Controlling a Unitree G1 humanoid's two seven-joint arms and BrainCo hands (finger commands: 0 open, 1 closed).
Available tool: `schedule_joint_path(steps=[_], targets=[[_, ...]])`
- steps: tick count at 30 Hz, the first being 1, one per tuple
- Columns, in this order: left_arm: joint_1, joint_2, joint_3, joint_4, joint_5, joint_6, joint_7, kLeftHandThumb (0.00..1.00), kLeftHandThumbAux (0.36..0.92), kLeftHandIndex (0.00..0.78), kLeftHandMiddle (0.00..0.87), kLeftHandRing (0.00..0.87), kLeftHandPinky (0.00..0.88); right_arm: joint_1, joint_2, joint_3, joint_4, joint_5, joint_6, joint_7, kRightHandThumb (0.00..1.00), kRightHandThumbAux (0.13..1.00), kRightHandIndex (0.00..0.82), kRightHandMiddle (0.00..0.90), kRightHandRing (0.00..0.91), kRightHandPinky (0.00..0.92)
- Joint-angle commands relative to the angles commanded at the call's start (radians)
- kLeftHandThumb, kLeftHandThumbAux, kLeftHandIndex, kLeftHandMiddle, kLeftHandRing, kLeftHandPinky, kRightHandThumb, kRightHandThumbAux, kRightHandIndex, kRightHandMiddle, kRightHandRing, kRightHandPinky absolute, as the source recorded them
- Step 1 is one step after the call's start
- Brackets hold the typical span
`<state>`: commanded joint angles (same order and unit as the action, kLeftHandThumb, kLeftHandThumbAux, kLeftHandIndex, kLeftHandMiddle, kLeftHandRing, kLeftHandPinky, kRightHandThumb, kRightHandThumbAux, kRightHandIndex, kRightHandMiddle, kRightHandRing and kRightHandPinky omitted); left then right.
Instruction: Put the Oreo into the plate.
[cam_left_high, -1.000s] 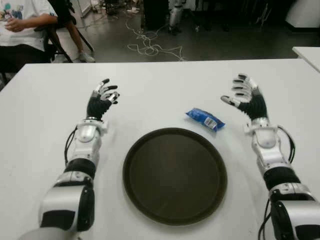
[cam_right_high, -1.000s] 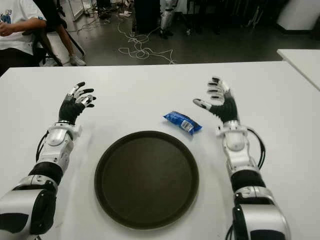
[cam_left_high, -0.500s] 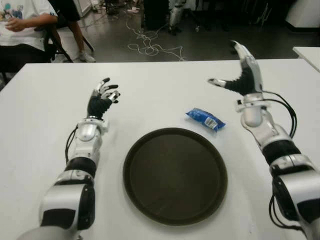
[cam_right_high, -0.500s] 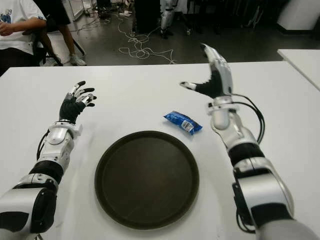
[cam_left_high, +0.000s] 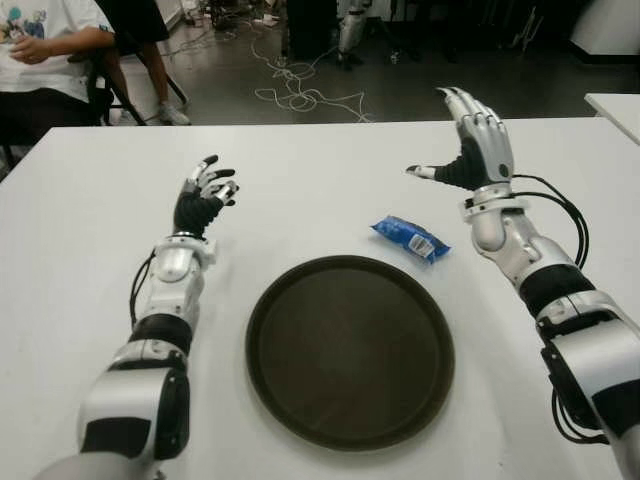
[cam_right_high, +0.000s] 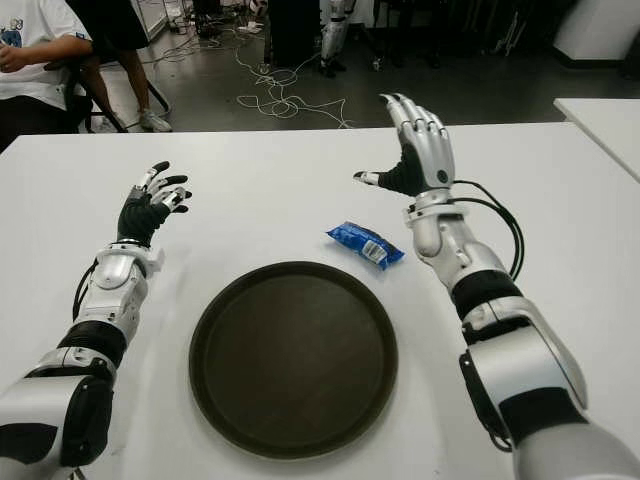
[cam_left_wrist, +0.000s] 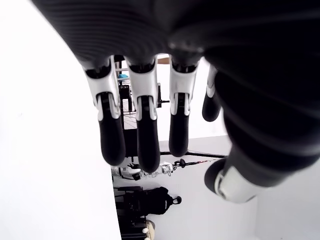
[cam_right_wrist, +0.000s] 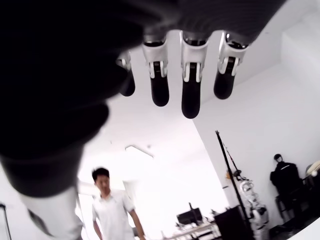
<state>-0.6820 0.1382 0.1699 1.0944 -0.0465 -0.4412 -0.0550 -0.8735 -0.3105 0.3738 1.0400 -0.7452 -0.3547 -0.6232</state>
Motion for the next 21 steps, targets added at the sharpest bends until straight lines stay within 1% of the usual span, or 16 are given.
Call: schedule_joint_path(steps=[3, 6, 10, 13, 14, 16, 17, 19, 20, 21], targets=[[0.001, 0.001, -0.001, -0.001, 0.001, -0.001, -0.002, 0.454, 0.712, 0.133, 0.269, 0.328, 0.395, 0.005, -0.003, 0.021, -0.028, -0.011, 0.03, 0.025, 0.0, 0.757, 0.133, 0.183, 0.213, 0.242], [0.003, 0.003, -0.003, -0.002, 0.002, -0.002, -0.006, 0.449, 0.703, 0.133, 0.265, 0.328, 0.393, 0.015, -0.002, 0.054, -0.072, -0.036, 0.078, 0.066, 0.0, 0.759, 0.141, 0.189, 0.218, 0.247], [0.004, 0.005, -0.006, -0.003, 0.006, -0.002, -0.009, 0.451, 0.698, 0.132, 0.258, 0.324, 0.384, 0.025, 0.017, 0.096, -0.104, -0.07, 0.147, 0.091, 0.0, 0.77, 0.165, 0.207, 0.233, 0.257], [0.006, 0.006, -0.007, -0.004, 0.005, -0.002, -0.011, 0.458, 0.696, 0.132, 0.257, 0.325, 0.391, 0.031, 0.024, 0.11, -0.115, -0.076, 0.176, 0.093, 0.0, 0.78, 0.174, 0.218, 0.246, 0.265], [0.007, 0.006, -0.007, -0.005, 0.005, -0.003, -0.011, 0.459, 0.695, 0.132, 0.257, 0.325, 0.391, 0.029, 0.041, 0.125, -0.105, -0.089, 0.216, 0.103, 0.0, 0.781, 0.175, 0.219, 0.248, 0.266], [0.008, 0.006, -0.008, -0.007, 0.005, -0.005, -0.013, 0.459, 0.688, 0.132, 0.261, 0.33, 0.397, 0.025, 0.067, 0.147, -0.091, -0.107, 0.28, 0.128, 0.0, 0.809, 0.237, 0.284, 0.326, 0.34], [0.009, 0.006, -0.008, -0.007, 0.005, -0.005, -0.013, 0.459, 0.687, 0.133, 0.263, 0.331, 0.398, 0.023, 0.074, 0.154, -0.089, -0.112, 0.302, 0.139, 0.0, 0.82, 0.268, 0.314, 0.364, 0.372], [0.009, 0.006, -0.008, -0.008, 0.005, -0.004, -0.015, 0.459, 0.686, 0.133, 0.265, 0.331, 0.4, 0.018, 0.085, 0.166, -0.085, -0.116, 0.336, 0.171, 0.0, 0.83, 0.295, 0.339, 0.398, 0.4], [0.009, 0.006, -0.008, -0.008, 0.004, -0.004, -0.016, 0.457, 0.685, 0.133, 0.265, 0.329, 0.398, 0.014, 0.091, 0.172, -0.081, -0.119, 0.353, 0.187, 0.0, 0.841, 0.33, 0.37, 0.435, 0.428], [0.009, 0.006, -0.008, -0.008, 0.004, -0.002, -0.019, 0.456, 0.685, 0.133, 0.265, 0.328, 0.398, 0.004, 0.107, 0.187, -0.056, -0.13, 0.389, 0.22, 0.0, 0.845, 0.343, 0.381, 0.448, 0.438]])
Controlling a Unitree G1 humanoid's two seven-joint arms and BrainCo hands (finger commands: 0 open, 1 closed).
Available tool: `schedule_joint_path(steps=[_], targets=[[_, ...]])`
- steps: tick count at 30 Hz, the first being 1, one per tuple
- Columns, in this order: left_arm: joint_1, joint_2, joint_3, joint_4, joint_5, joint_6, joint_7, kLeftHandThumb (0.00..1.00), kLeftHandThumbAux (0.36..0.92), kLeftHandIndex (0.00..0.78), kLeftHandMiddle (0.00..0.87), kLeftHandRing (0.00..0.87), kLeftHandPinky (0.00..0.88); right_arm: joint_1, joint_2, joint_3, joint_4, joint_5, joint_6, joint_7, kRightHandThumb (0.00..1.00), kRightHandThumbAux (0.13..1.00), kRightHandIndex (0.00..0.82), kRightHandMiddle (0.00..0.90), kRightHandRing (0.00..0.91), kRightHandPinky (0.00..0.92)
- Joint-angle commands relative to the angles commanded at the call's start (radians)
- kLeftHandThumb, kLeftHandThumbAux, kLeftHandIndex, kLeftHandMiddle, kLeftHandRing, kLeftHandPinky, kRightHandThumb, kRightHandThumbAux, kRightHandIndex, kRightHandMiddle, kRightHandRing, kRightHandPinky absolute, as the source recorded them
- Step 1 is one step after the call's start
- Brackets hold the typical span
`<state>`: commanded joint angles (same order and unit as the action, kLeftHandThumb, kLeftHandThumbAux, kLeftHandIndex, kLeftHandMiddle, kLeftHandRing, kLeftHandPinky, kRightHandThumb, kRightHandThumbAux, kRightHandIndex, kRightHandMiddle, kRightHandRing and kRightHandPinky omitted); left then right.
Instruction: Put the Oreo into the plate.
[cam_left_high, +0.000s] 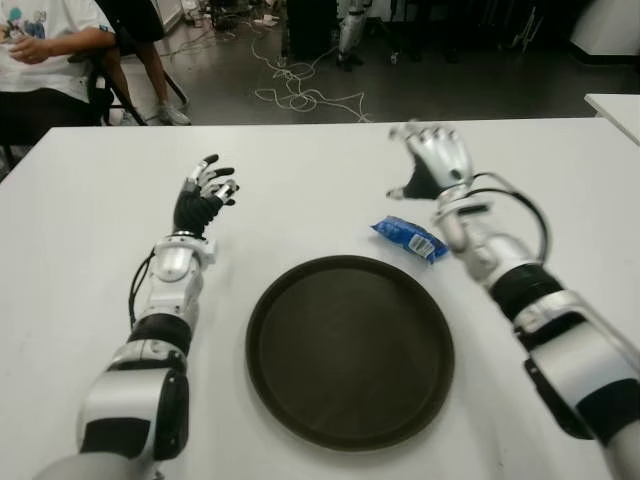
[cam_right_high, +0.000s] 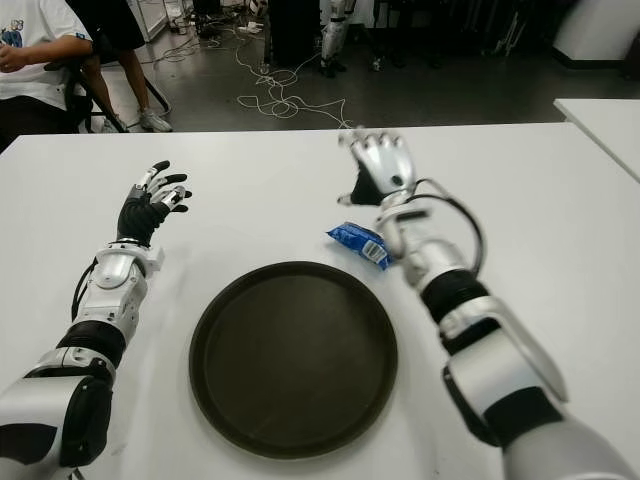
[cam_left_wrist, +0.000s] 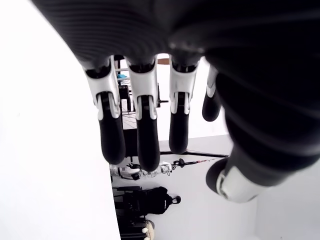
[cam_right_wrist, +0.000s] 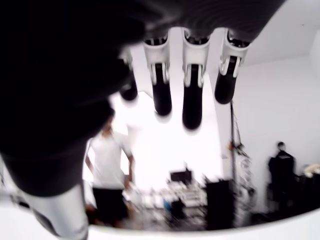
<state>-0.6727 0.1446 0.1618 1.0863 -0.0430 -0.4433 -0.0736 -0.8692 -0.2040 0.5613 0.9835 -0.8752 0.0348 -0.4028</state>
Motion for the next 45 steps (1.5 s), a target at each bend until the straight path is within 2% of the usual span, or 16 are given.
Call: schedule_joint_path(steps=[4, 6, 9, 13, 22, 30, 34, 41, 45], targets=[[0.0, 0.001, 0.0, 0.001, 0.0, 0.001, -0.005, 0.456, 0.69, 0.134, 0.259, 0.32, 0.392, -0.014, 0.024, 0.028, 0.028, -0.014, 0.069, 0.052, 0.0, 0.84, 0.404, 0.418, 0.492, 0.46], [0.001, 0.002, -0.001, 0.001, 0.003, -0.004, -0.005, 0.463, 0.692, 0.134, 0.259, 0.32, 0.391, -0.019, 0.031, 0.038, 0.026, -0.019, 0.103, 0.078, 0.0, 0.829, 0.397, 0.407, 0.461, 0.431], [0.002, 0.003, -0.003, 0.0, 0.006, -0.013, -0.006, 0.47, 0.699, 0.135, 0.261, 0.326, 0.39, -0.024, 0.037, 0.048, 0.02, -0.025, 0.142, 0.114, 0.0, 0.794, 0.351, 0.346, 0.378, 0.378], [0.004, 0.004, -0.003, -0.001, 0.006, -0.018, -0.01, 0.474, 0.707, 0.131, 0.261, 0.326, 0.386, -0.022, 0.036, 0.055, 0.001, -0.026, 0.17, 0.132, 0.0, 0.767, 0.313, 0.303, 0.326, 0.342], [0.003, 0.004, -0.001, 0.0, 0.005, -0.017, -0.006, 0.471, 0.701, 0.135, 0.263, 0.329, 0.394, -0.022, 0.031, 0.063, -0.027, -0.021, 0.207, 0.154, 0.0, 0.742, 0.306, 0.266, 0.281, 0.3], [0.004, 0.006, -0.006, 0.002, 0.015, -0.024, 0.003, 0.471, 0.706, 0.142, 0.264, 0.329, 0.393, -0.005, 0.011, 0.046, -0.092, -0.013, 0.229, 0.165, 0.0, 0.731, 0.303, 0.261, 0.282, 0.322], [0.003, 0.007, -0.005, 0.005, 0.017, -0.024, 0.003, 0.465, 0.698, 0.14, 0.263, 0.327, 0.394, 0.004, 0.001, 0.04, -0.133, -0.01, 0.246, 0.186, 0.0, 0.728, 0.295, 0.267, 0.299, 0.361], [0.002, 0.008, -0.003, 0.006, 0.016, -0.022, -0.003, 0.461, 0.685, 0.138, 0.26, 0.328, 0.399, 0.012, -0.02, 0.035, -0.184, -0.002, 0.25, 0.257, 0.0, 0.75, 0.359, 0.31, 0.349, 0.419], [0.003, 0.008, -0.003, 0.004, 0.014, -0.023, -0.007, 0.474, 0.683, 0.138, 0.263, 0.328, 0.403, 0.005, -0.019, 0.031, -0.133, 0.008, 0.219, 0.253, 0.0, 0.764, 0.392, 0.331, 0.372, 0.447]])
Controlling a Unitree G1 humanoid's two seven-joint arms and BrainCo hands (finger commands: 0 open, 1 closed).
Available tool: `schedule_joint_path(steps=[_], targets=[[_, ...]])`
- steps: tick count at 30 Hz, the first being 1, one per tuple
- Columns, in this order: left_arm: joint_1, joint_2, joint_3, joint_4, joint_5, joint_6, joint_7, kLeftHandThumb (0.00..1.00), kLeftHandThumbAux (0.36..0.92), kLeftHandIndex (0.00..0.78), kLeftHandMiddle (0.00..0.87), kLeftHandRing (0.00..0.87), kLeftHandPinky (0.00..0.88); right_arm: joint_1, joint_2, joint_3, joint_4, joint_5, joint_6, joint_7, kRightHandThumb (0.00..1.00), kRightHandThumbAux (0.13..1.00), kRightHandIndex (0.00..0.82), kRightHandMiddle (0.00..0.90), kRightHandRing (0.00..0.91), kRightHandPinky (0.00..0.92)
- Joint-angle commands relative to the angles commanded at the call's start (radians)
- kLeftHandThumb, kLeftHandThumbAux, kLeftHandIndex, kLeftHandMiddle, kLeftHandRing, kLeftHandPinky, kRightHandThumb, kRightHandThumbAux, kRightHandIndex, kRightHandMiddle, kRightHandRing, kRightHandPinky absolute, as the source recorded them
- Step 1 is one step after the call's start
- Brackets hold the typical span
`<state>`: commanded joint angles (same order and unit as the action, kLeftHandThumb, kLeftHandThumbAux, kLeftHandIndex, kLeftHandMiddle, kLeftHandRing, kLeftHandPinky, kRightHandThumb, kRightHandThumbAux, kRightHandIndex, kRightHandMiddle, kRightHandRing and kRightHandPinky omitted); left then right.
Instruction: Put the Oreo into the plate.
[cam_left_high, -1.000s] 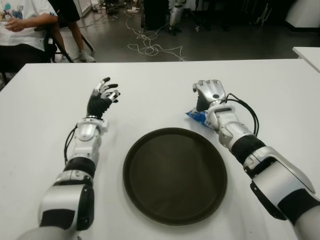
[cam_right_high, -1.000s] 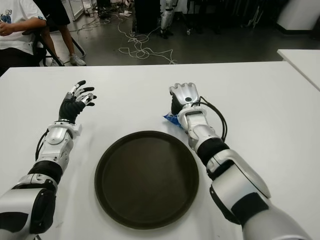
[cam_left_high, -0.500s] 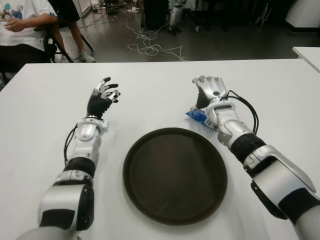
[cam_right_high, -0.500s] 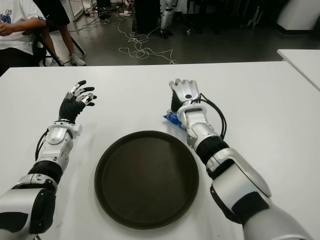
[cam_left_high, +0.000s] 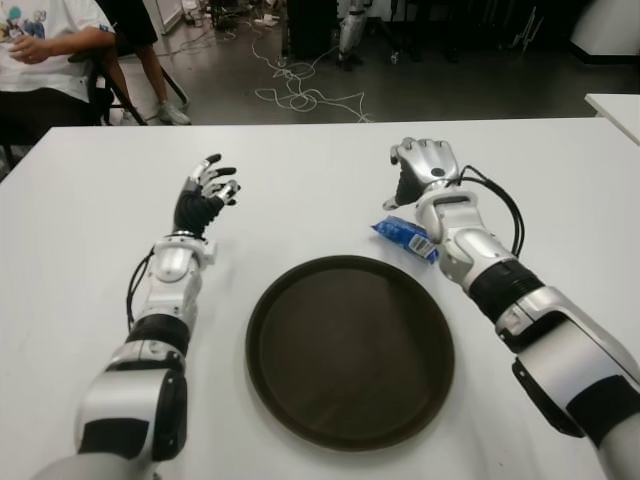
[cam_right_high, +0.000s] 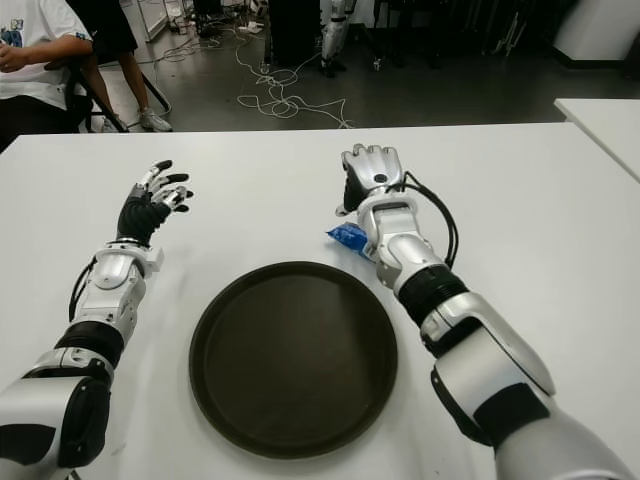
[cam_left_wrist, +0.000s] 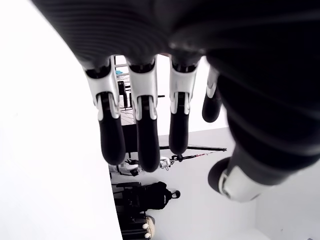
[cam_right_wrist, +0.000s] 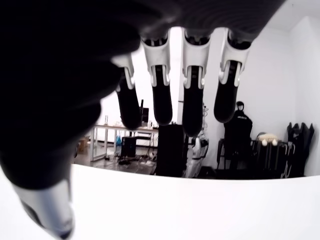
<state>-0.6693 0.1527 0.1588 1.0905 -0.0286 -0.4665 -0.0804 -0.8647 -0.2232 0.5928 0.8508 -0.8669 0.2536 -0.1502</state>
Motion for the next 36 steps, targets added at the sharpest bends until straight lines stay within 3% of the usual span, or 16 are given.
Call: schedule_joint_path(steps=[22, 28, 36], targets=[[-0.001, 0.006, -0.003, -0.001, -0.001, 0.007, -0.001, 0.478, 0.694, 0.139, 0.267, 0.331, 0.398, -0.017, 0.009, -0.004, 0.037, 0.004, -0.009, 0.0, 0.0, 0.785, 0.458, 0.425, 0.516, 0.568], [-0.001, 0.005, -0.004, 0.0, 0.001, 0.007, 0.007, 0.452, 0.683, 0.139, 0.268, 0.331, 0.395, -0.016, 0.0, 0.004, 0.041, -0.003, -0.024, -0.002, 0.0, 0.803, 0.489, 0.525, 0.601, 0.637], [-0.004, 0.008, -0.004, 0.005, 0.003, 0.007, 0.006, 0.463, 0.681, 0.143, 0.275, 0.333, 0.394, -0.018, -0.007, 0.013, 0.043, -0.008, -0.029, 0.033, 0.0, 0.807, 0.481, 0.561, 0.635, 0.662]])
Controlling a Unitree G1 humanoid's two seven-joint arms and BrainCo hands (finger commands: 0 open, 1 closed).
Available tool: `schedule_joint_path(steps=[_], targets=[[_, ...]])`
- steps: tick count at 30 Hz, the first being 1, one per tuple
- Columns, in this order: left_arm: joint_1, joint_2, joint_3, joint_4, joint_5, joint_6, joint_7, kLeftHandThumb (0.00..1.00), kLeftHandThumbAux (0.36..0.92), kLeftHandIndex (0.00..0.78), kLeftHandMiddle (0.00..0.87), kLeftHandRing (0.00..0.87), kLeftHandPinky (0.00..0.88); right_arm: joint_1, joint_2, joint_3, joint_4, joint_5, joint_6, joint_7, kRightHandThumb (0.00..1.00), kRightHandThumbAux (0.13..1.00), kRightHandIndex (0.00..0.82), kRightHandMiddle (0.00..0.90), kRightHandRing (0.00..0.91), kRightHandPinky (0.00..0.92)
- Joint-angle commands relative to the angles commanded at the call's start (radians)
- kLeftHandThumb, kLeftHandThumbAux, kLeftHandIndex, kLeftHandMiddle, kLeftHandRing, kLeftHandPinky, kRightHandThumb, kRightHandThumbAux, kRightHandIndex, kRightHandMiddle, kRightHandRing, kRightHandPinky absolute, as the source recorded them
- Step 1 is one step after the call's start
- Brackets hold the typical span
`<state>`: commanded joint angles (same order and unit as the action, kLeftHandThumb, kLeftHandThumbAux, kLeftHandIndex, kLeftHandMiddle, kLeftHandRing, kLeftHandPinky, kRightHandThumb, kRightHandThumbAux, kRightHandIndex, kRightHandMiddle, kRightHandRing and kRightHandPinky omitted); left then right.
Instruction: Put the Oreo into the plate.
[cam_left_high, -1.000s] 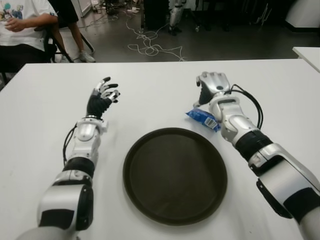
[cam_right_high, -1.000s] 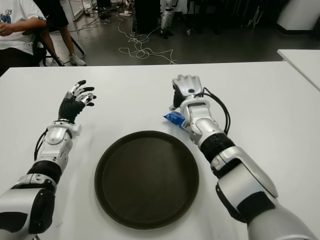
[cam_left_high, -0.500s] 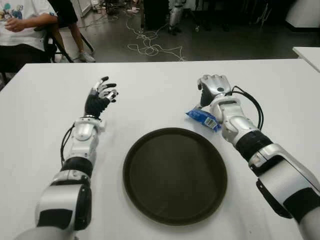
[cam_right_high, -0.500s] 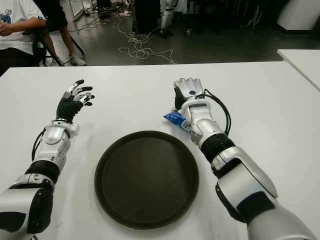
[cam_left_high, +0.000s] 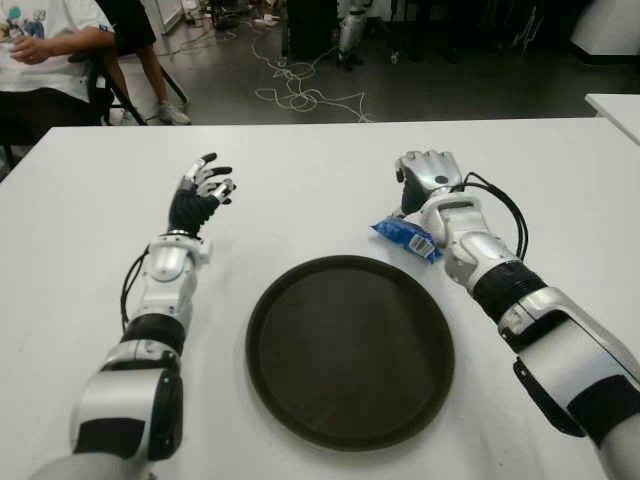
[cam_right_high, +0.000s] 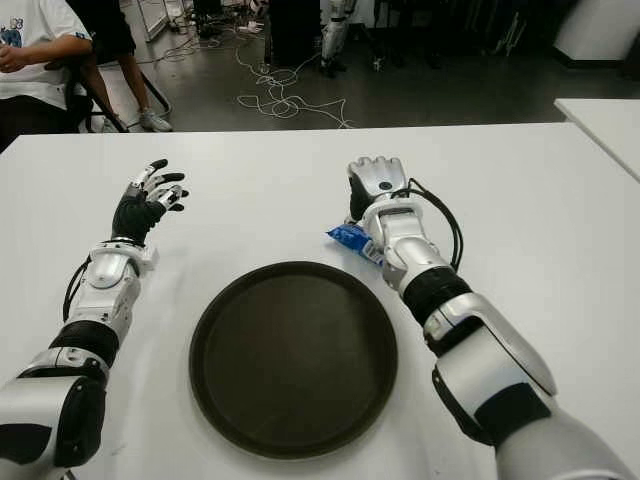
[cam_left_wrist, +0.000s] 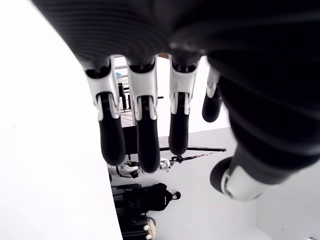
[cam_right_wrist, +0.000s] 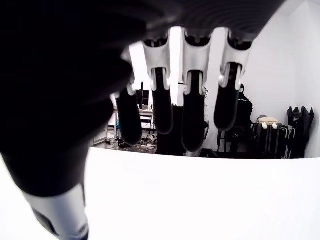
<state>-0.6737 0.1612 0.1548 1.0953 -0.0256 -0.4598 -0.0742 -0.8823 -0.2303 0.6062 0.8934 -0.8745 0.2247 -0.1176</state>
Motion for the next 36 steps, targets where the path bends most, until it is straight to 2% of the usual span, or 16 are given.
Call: schedule_joint_path(steps=[2, 4, 6, 12, 20, 24, 28, 30, 36], targets=[[0.0, 0.001, 0.0, 0.0, 0.001, 0.0, 0.0, 0.468, 0.683, 0.142, 0.274, 0.335, 0.397, 0.001, 0.0, 0.002, -0.005, 0.0, 0.008, 0.019, 0.0, 0.805, 0.465, 0.528, 0.616, 0.639], [0.0, 0.002, -0.001, 0.0, 0.002, 0.001, 0.002, 0.464, 0.687, 0.14, 0.271, 0.332, 0.392, 0.007, -0.003, 0.0, -0.015, 0.003, 0.015, 0.038, 0.0, 0.781, 0.418, 0.438, 0.532, 0.569], [0.0, 0.002, -0.001, -0.001, 0.003, 0.002, 0.004, 0.462, 0.688, 0.138, 0.271, 0.329, 0.39, 0.012, -0.005, -0.002, -0.025, 0.005, 0.019, 0.047, 0.0, 0.769, 0.4, 0.4, 0.494, 0.544], [0.001, 0.003, -0.001, 0.0, 0.005, 0.004, 0.011, 0.456, 0.689, 0.137, 0.272, 0.325, 0.388, 0.028, -0.012, -0.01, -0.056, 0.014, 0.023, 0.071, 0.0, 0.759, 0.375, 0.358, 0.444, 0.51], [0.002, 0.003, -0.004, 0.001, 0.007, 0.0, 0.015, 0.449, 0.685, 0.143, 0.273, 0.32, 0.378, 0.062, -0.043, -0.009, -0.126, 0.012, 0.026, 0.139, 0.0, 0.73, 0.189, 0.205, 0.257, 0.322], [0.003, 0.003, -0.005, 0.001, 0.008, -0.004, 0.015, 0.455, 0.679, 0.144, 0.276, 0.326, 0.389, 0.078, -0.059, -0.008, -0.163, 0.006, 0.029, 0.17, 0.0, 0.724, 0.101, 0.117, 0.155, 0.18], [0.003, 0.003, -0.005, 0.001, 0.007, -0.005, 0.013, 0.461, 0.673, 0.143, 0.277, 0.333, 0.397, 0.094, -0.07, -0.013, -0.189, 0.006, 0.032, 0.177, 0.0, 0.729, 0.068, 0.082, 0.116, 0.135], [0.003, 0.004, -0.005, 0.001, 0.006, -0.006, 0.012, 0.455, 0.667, 0.144, 0.278, 0.334, 0.398, 0.1, -0.073, -0.016, -0.197, 0.008, 0.032, 0.177, 0.0, 0.747, 0.041, 0.047, 0.073, 0.083], [0.005, 0.007, -0.009, 0.0, 0.009, -0.009, 0.01, 0.441, 0.672, 0.142, 0.275, 0.326, 0.39, 0.122, -0.072, -0.041, -0.205, 0.017, 0.039, 0.144, 0.0, 0.782, 0.008, 0.005, 0.009, 0.031]])
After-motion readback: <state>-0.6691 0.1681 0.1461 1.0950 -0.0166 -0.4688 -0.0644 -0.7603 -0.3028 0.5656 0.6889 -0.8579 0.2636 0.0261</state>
